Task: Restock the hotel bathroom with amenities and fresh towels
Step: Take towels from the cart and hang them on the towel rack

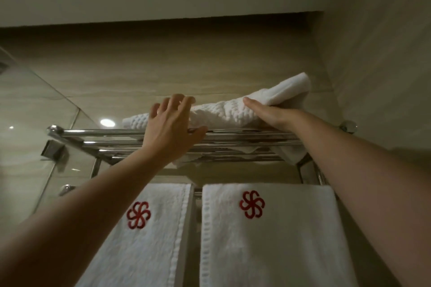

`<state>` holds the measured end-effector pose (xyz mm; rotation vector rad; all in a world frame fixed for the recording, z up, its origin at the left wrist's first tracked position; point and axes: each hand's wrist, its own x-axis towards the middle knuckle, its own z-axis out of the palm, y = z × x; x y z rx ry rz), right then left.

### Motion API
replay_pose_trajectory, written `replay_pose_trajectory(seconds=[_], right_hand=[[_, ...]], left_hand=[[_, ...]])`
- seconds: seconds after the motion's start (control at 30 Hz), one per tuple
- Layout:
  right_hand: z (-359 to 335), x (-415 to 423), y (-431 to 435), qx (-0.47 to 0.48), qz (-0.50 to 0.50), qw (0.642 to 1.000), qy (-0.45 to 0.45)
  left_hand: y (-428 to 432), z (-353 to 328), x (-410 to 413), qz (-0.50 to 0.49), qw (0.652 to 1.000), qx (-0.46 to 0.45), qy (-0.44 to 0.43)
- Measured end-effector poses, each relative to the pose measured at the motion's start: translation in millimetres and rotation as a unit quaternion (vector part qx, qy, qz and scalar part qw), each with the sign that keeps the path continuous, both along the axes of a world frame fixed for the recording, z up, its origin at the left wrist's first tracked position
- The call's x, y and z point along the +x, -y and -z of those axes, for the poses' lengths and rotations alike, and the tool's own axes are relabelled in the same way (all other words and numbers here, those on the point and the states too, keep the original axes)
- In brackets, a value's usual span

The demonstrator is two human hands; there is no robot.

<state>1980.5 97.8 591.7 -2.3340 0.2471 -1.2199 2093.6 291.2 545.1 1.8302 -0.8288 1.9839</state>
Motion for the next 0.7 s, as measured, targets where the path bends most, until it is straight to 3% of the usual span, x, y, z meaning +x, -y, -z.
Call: replay_pose_trajectory(seconds=[0.07, 0.17, 0.43, 0.63, 0.7], right_hand=[[-2, -3, 1, 0.004, 0.013, 1.0, -0.004], [-3, 0, 3, -0.001, 0.036, 0.999, -0.022], [-14, 8, 11, 0.007, 0.095, 0.995, -0.04], [-25, 10, 23, 0.066, -0.051, 0.996, 0.022], [-26, 10, 27, 0.089, -0.115, 0.989, 0.032]], left_hand=[[3, -10, 3, 0.001, 0.996, 0.017, -0.089], [9, -16, 12, 0.004, 0.99, 0.038, -0.137], [21, -4, 27, 0.003, 0.997, -0.057, -0.047], [17, -19, 20, 0.02, 0.989, -0.033, -0.144], [13, -28, 17, 0.069, 0.978, -0.006, -0.195]])
